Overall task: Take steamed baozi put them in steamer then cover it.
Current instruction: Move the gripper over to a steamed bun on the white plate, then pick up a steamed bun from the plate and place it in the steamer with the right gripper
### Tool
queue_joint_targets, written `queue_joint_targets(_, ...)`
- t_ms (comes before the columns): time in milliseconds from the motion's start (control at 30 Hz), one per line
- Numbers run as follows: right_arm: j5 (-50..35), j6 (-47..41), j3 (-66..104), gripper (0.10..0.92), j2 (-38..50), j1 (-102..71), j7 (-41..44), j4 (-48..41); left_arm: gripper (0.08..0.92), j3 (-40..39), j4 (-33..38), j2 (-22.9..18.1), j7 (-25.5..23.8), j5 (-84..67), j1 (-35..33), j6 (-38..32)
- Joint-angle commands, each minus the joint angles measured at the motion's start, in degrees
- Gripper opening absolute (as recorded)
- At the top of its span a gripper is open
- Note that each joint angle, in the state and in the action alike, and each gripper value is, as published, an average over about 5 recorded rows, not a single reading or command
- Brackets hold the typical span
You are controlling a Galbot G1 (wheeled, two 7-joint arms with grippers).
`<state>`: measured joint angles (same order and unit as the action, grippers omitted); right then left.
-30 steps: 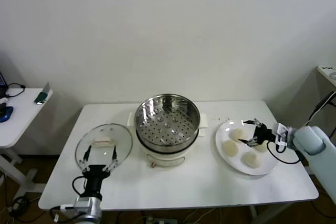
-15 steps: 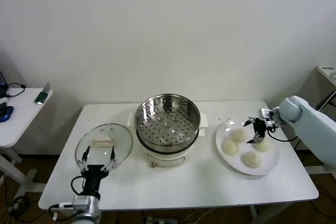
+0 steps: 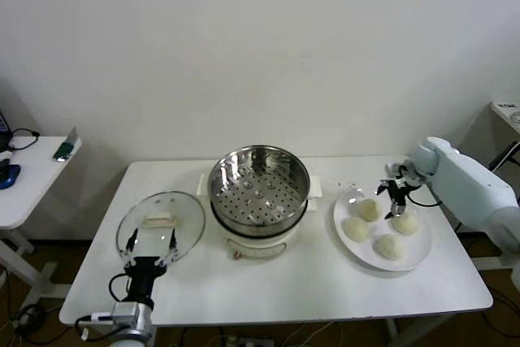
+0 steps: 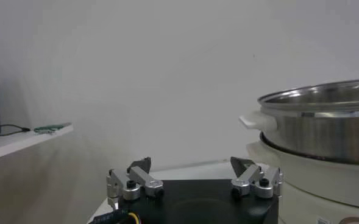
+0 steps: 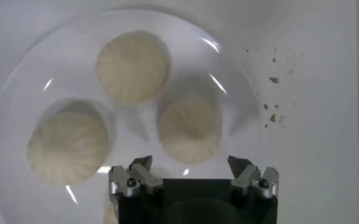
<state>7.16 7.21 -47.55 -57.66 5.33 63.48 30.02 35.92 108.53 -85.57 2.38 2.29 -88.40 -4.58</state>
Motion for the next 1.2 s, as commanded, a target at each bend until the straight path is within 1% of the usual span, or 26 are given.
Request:
queue_joint_targets(33, 1.14, 1.0, -1.74, 0.823, -5.49, 1.5, 0.22, -6.1, 0.823, 0.02, -0.37, -0.01, -0.01, -0.11, 0.08, 0.02)
queue_joint_targets(400, 1.68, 1.93, -1.82, 0.815, -7.08, 0.76, 0.95, -8.22, 0.823, 0.03, -0.87, 0.04, -0.02, -0.02, 0.32, -0.02)
queue_joint_targets(600, 1.76, 2.39, -1.59, 0.717, -7.1, 0.99, 1.3, -8.64, 0.823, -0.1, -0.85, -0.14, 0.01, 0.09, 0.25, -0.05)
queue_joint_targets(733, 1.76, 2.73, -1.52, 0.686, -6.68, 1.3, 1.53, -8.37, 0.823, -0.18, -0.82, -0.35, 0.02, 0.21, 0.01, -0.14)
queue_joint_targets(867, 1.63, 2.87, -1.34, 0.679, -5.6, 1.83, 1.93, -6.46, 0.823, -0.14, -0.77, -0.46, 0.04, 0.28, -0.35, -0.26)
queue_joint_targets(1000, 0.58, 3.69, -3.04, 0.681, -3.73, 4.47, 2.88, -2.7, 0.823, -0.06, -0.51, -0.45, 0.02, 0.31, -0.9, -0.38)
queue_joint_targets(1200, -3.81, 8.74, -9.61, 0.687, -3.62, 13.76, 4.97, 1.58, 0.823, -0.14, 0.26, -0.37, -0.06, 0.41, -1.61, -0.28)
